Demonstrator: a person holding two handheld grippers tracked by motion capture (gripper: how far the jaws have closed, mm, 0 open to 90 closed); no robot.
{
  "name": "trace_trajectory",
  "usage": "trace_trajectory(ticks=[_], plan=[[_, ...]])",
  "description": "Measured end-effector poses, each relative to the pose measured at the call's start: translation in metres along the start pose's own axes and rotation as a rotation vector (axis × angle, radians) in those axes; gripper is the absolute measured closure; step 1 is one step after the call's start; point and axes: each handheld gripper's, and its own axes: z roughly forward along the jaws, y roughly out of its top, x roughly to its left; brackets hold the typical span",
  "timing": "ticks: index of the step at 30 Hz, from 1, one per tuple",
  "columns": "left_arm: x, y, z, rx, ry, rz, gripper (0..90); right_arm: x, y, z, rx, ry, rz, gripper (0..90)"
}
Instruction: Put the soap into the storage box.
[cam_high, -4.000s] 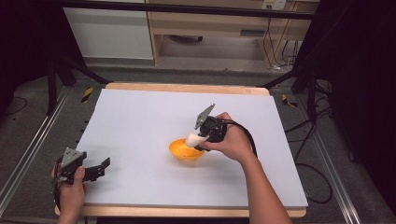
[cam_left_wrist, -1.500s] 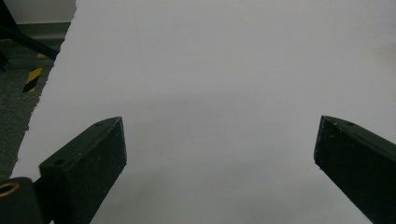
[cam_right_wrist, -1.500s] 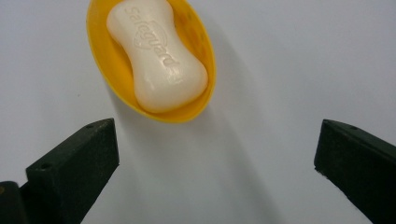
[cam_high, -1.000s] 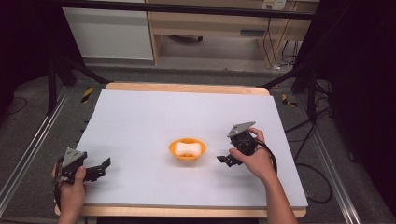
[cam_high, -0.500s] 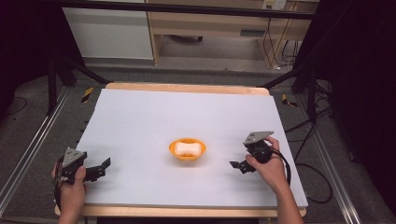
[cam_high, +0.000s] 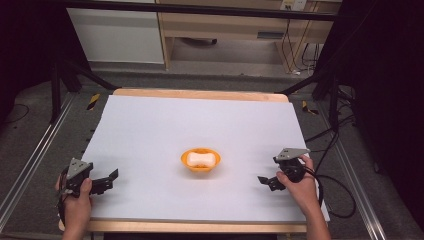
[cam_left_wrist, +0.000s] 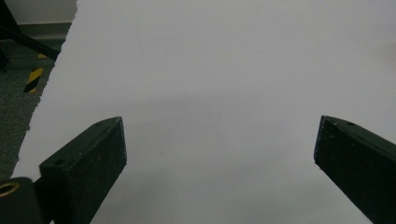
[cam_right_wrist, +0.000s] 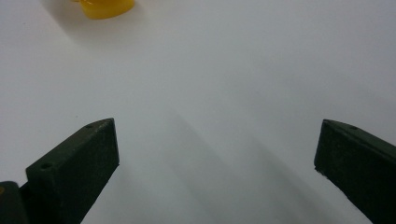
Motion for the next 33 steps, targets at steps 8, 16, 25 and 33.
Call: trace_trajectory(ticks=[8,16,25,33], plan=[[0.000,0.000,0.000,-0.001,0.000,0.000,1.9,-0.008,-0.016,-0.013,-0.011,-0.022,0.041,0.5],[-0.001,0.000,0.000,-0.002,0.002,0.002,1.9,-0.015,-0.041,-0.027,-0.028,-0.048,0.091,0.5],[-0.001,0.000,0.000,-0.002,0.003,0.002,1.9,-0.019,-0.064,-0.041,-0.062,-0.065,0.134,0.5],[-0.001,0.000,0.000,0.000,0.002,0.002,1.9,-0.019,-0.079,-0.051,-0.130,-0.092,0.180,0.5]])
